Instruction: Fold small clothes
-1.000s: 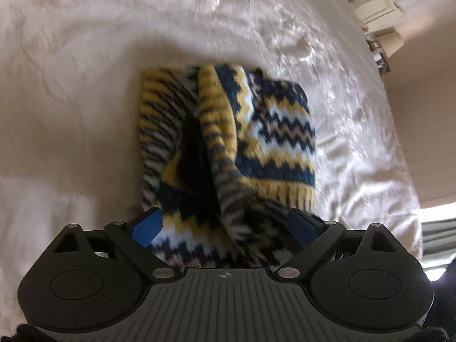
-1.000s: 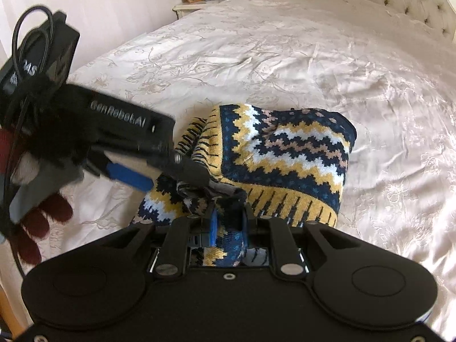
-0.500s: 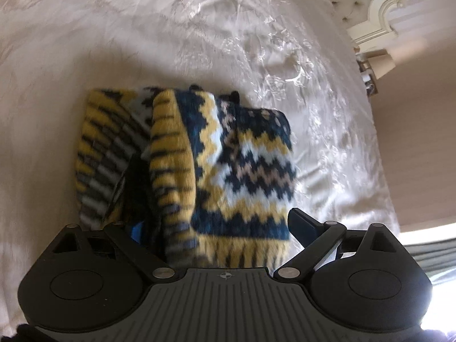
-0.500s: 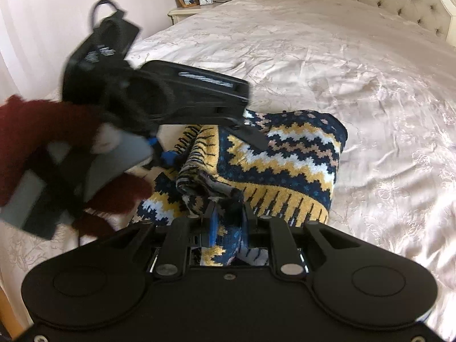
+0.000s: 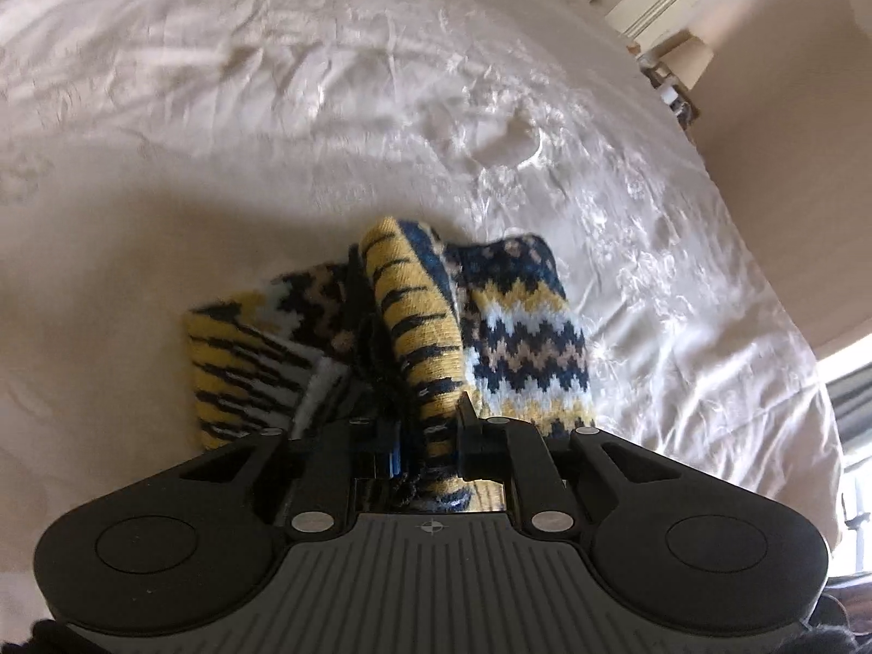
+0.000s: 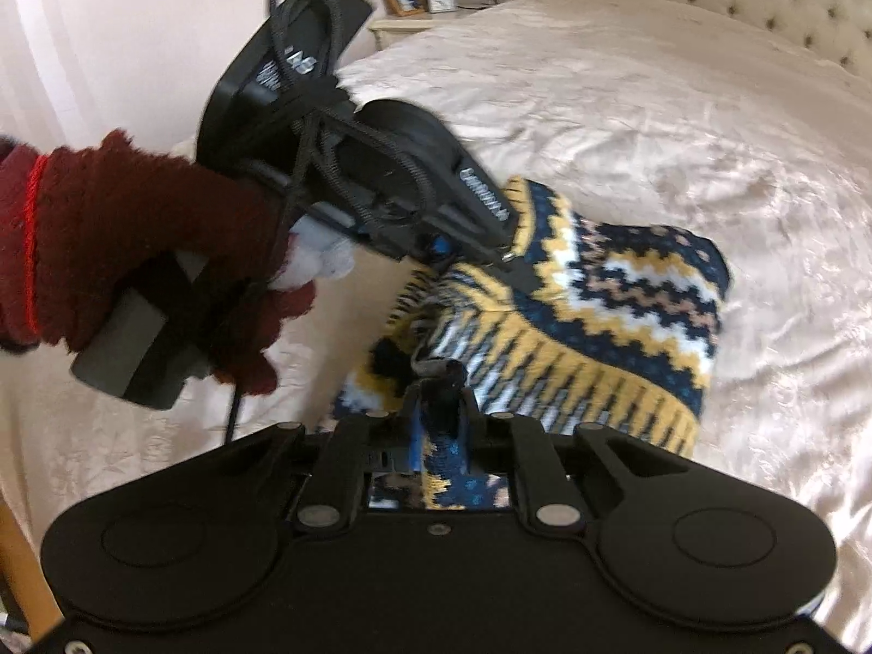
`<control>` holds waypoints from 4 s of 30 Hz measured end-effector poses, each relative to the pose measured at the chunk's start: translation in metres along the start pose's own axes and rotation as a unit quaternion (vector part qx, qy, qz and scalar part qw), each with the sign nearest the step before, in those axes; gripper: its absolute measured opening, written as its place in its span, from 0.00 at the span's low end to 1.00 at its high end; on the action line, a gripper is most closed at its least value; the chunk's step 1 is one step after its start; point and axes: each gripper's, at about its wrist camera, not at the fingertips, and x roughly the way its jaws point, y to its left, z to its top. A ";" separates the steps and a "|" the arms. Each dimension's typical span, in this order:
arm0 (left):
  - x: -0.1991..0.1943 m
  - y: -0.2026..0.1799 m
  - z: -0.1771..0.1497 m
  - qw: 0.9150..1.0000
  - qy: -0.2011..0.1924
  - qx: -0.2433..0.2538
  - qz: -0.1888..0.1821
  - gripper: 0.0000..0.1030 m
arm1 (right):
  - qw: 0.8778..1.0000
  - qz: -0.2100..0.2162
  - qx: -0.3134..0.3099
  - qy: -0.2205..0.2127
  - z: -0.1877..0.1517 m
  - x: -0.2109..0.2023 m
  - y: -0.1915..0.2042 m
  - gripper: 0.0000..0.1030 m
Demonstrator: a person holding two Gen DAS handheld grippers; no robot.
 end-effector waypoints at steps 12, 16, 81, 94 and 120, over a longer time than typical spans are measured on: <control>-0.029 0.039 -0.001 0.998 -0.013 -0.042 0.039 0.16 | 0.994 0.060 -0.041 0.087 0.000 0.043 0.027 0.32; -0.032 0.030 0.002 0.998 -0.015 -0.019 0.055 0.33 | 0.993 0.078 -0.026 0.080 -0.009 0.038 0.018 0.44; -0.005 0.038 -0.004 0.993 -0.023 -0.033 0.109 0.15 | 0.983 -0.002 0.181 0.022 0.014 0.065 -0.123 0.49; 0.027 0.047 0.013 0.994 0.005 0.006 0.110 0.24 | 0.990 -0.043 0.112 0.068 0.000 0.082 -0.106 0.79; -0.031 0.014 -0.063 0.993 0.016 -0.013 0.117 0.65 | 0.983 -0.036 0.172 0.051 -0.035 0.005 -0.127 0.84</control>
